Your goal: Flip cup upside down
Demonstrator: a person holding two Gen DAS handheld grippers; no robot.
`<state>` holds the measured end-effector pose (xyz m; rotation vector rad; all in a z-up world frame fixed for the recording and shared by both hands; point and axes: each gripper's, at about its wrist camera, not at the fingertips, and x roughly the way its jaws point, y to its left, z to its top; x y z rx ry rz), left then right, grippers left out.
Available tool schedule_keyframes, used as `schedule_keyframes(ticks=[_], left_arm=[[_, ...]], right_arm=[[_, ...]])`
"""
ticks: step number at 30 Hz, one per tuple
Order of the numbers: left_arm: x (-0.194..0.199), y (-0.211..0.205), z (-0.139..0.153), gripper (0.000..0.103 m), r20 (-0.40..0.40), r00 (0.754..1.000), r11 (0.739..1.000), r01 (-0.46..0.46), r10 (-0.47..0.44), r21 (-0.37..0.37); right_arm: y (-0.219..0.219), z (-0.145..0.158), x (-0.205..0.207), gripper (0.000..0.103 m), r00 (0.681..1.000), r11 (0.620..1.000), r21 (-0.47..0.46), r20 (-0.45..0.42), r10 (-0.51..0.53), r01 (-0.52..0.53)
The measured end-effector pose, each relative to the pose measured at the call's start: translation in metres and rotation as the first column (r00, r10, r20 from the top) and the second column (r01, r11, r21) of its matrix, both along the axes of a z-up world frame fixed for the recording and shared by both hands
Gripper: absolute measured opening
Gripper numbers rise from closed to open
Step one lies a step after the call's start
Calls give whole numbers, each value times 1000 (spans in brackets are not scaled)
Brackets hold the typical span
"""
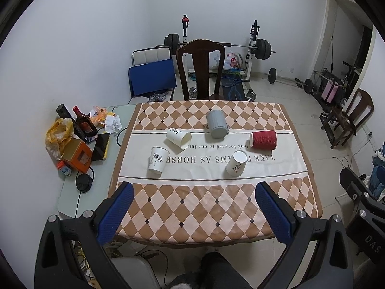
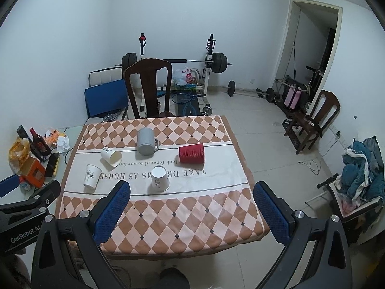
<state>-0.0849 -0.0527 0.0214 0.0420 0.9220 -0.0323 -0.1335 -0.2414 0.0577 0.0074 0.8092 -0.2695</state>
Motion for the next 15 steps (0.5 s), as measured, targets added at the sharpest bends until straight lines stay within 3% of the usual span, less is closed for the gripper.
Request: schedule_keyframes(ticks=[15], left_arm=[[-12,3,4,103,-2,1000,1000,15,-15,-1]], right_arm=[[3,6,0,103,1000,1000,0,5,0,0]])
